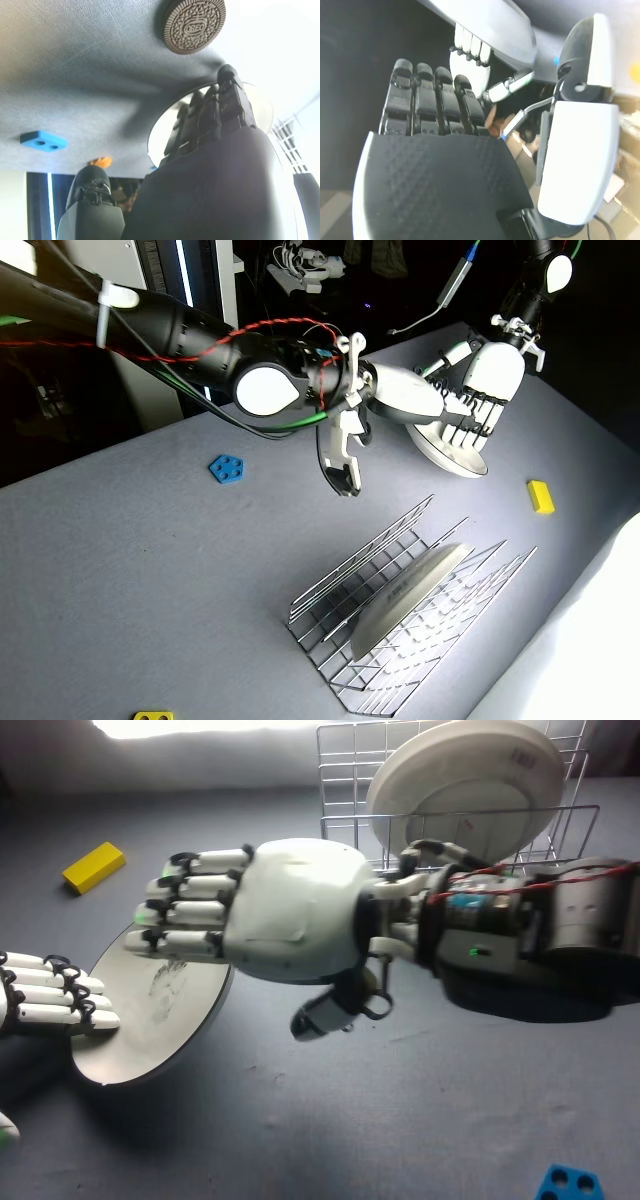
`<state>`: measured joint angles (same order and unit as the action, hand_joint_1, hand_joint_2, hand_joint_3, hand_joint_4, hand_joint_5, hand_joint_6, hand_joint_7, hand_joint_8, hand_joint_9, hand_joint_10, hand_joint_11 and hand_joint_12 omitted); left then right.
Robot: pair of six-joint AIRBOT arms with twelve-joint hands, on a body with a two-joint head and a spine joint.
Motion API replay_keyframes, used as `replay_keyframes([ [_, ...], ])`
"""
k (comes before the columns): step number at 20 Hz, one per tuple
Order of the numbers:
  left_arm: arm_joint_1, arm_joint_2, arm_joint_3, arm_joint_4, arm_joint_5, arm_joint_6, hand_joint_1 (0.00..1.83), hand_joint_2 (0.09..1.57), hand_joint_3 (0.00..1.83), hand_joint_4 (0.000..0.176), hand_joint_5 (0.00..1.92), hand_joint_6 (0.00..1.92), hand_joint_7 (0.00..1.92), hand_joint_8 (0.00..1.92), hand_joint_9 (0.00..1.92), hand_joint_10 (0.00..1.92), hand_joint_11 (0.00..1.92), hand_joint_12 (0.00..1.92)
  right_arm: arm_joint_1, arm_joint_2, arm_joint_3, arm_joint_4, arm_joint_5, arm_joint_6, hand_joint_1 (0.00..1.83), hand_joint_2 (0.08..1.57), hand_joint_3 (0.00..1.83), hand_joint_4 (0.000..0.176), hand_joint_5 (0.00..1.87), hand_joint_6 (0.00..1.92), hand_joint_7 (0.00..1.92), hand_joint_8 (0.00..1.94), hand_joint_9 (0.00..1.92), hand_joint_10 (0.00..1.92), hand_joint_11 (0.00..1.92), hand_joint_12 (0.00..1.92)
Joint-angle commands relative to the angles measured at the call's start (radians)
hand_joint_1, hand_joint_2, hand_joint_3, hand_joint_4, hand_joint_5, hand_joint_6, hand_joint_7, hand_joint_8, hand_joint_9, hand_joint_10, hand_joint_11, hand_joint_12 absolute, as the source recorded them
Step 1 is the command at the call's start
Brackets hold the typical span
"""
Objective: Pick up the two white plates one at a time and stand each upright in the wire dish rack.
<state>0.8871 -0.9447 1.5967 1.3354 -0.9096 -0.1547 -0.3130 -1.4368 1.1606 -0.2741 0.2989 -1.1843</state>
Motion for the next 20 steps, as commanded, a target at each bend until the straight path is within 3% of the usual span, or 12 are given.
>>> replay_keyframes([
  [1, 0.005, -0.012, 0.004, 0.019, -0.011, -0.003, 0.00, 1.03, 0.00, 0.000, 0.02, 0.01, 0.00, 0.00, 0.00, 0.00, 0.00, 0.00, 0.001, -0.007, 0.008, 0.005, 0.108, -0.006, 1.13, 0.83, 0.01, 0.000, 0.00, 0.00, 0.00, 0.00, 0.00, 0.00, 0.00, 0.37],
  [3, 0.005, -0.013, 0.006, 0.019, -0.011, -0.003, 0.00, 1.03, 0.00, 0.000, 0.03, 0.01, 0.00, 0.00, 0.00, 0.00, 0.00, 0.00, -0.001, -0.044, 0.043, 0.005, 0.105, -0.003, 1.15, 0.88, 0.01, 0.000, 0.00, 0.00, 0.00, 0.00, 0.00, 0.00, 0.00, 0.28],
  [8, 0.005, -0.014, 0.009, 0.019, -0.011, -0.003, 0.00, 1.02, 0.00, 0.000, 0.00, 0.00, 0.00, 0.00, 0.00, 0.00, 0.00, 0.00, -0.023, -0.116, 0.099, 0.005, 0.098, -0.004, 1.12, 0.85, 0.00, 0.000, 0.00, 0.00, 0.00, 0.00, 0.00, 0.00, 0.00, 0.37],
  [14, 0.004, -0.015, 0.010, 0.019, -0.011, -0.003, 0.00, 1.01, 0.00, 0.000, 0.01, 0.00, 0.00, 0.00, 0.00, 0.00, 0.00, 0.00, -0.038, -0.198, 0.195, 0.006, 0.106, -0.004, 1.15, 0.87, 0.00, 0.000, 0.00, 0.00, 0.00, 0.00, 0.00, 0.00, 0.00, 0.32],
  [20, 0.001, -0.016, 0.010, 0.019, -0.011, -0.002, 0.00, 1.03, 0.00, 0.000, 0.00, 0.00, 0.00, 0.00, 0.00, 0.00, 0.00, 0.00, -0.028, -0.224, 0.228, 0.012, 0.117, -0.002, 1.20, 0.90, 0.01, 0.000, 0.00, 0.00, 0.00, 0.00, 0.00, 0.00, 0.00, 0.35],
])
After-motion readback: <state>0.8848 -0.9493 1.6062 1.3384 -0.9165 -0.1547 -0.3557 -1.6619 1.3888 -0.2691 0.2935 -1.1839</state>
